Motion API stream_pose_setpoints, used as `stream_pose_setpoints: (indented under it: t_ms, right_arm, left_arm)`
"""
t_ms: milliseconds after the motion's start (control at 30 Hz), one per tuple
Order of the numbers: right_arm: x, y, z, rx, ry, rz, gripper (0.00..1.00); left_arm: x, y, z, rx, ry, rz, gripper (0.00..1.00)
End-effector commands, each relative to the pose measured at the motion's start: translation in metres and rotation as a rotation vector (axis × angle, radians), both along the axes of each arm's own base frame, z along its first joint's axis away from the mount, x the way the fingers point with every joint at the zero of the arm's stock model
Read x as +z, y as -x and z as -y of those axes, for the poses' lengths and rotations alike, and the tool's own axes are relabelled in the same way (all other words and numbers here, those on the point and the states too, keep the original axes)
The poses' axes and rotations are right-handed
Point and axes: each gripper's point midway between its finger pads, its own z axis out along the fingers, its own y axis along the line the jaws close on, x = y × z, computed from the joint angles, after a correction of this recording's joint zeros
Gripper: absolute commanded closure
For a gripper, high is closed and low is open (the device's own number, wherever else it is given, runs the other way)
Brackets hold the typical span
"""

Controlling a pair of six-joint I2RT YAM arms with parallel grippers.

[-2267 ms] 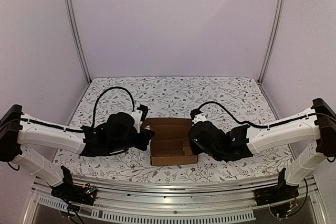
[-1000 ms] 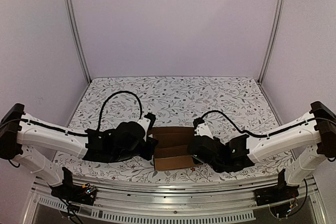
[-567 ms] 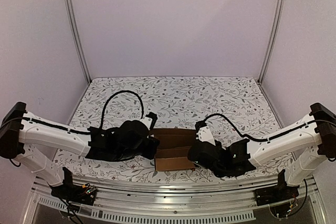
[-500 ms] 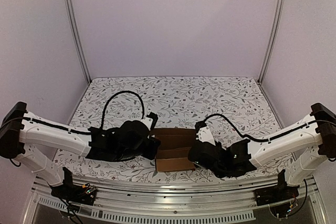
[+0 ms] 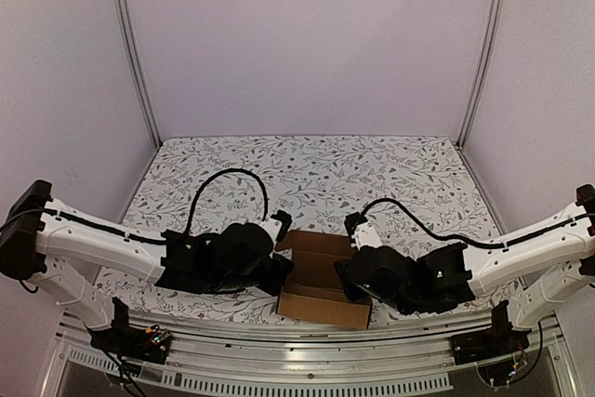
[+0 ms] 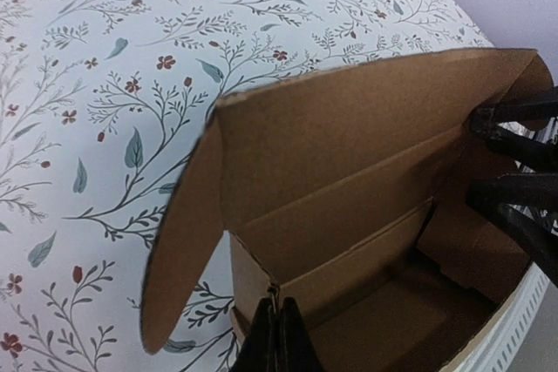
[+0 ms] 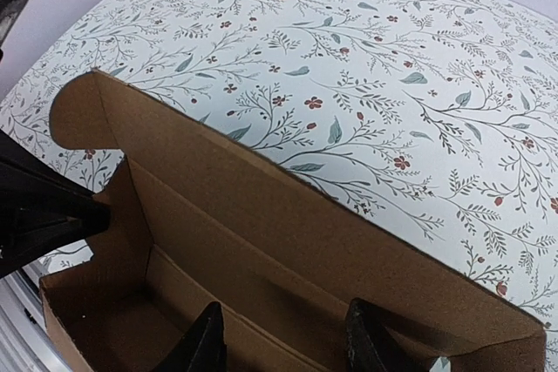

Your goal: Fold the paper box

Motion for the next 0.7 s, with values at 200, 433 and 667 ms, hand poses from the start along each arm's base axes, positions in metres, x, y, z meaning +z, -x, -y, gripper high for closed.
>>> stream_pose_setpoints:
  t_ms: [200, 433, 667]
  right_arm:
    - [0.04, 0.007, 0.026, 0.04, 0.008, 0.017, 0.48]
    - [0.052, 0.032, 0.034, 0.219, -0.013, -0.032, 0.51]
    - [0.053, 0.089, 0.011, 0.588, -0.051, -0.156, 0.69]
  left_arm:
    - [-0.006, 0.001, -0.007, 0.016, -0.076, 0.029, 1.0]
    - [-0.004, -0.003, -0.015, 0.052, -0.08, 0.049, 1.0]
    - [-0.001, -0.004, -0.016, 0.062, -0.075, 0.062, 1.0]
